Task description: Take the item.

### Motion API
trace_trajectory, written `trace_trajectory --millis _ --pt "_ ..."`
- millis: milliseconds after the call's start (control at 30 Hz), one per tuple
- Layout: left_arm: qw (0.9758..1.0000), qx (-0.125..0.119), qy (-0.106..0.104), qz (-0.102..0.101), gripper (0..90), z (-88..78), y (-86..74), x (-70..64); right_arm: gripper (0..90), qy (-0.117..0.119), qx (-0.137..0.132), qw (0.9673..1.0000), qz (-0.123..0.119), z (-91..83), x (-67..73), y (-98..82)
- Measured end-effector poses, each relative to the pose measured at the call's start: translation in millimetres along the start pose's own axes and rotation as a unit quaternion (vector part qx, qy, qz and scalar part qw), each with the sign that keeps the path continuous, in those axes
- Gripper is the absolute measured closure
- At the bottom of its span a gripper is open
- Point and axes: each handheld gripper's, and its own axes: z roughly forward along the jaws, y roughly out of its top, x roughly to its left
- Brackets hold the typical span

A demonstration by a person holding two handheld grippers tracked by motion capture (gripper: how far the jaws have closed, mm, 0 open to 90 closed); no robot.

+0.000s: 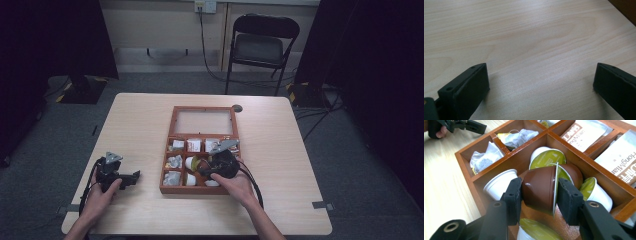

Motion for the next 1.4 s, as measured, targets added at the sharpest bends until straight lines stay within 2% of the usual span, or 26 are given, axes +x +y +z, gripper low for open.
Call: trace_trajectory --millis 500,833,1000,1400 --pt "1.0000 0.000 0.000 0.000 0.0 0.0 0.0 0.0 56.9 -0.007 -0.034 0.9993 0.012 -20.5 -7.6 2.9" --pt "1.0000 0.000 0.000 0.000 0.0 0.0 0.0 0.0 56.9 -0.006 -0.044 0.9990 0.010 -25.5 -6.6 4.1" --pt "1.0000 0.000 0.000 0.000 0.0 0.0 0.0 0.0 56.9 -0.008 -0.059 0.9982 0.009 -34.6 -6.0 7.7" --pt "1.0000 0.000 0.000 0.000 0.0 0.0 0.0 0.0 56.9 -0.010 -0.073 0.9972 0.010 -43.7 -5.6 9.8"
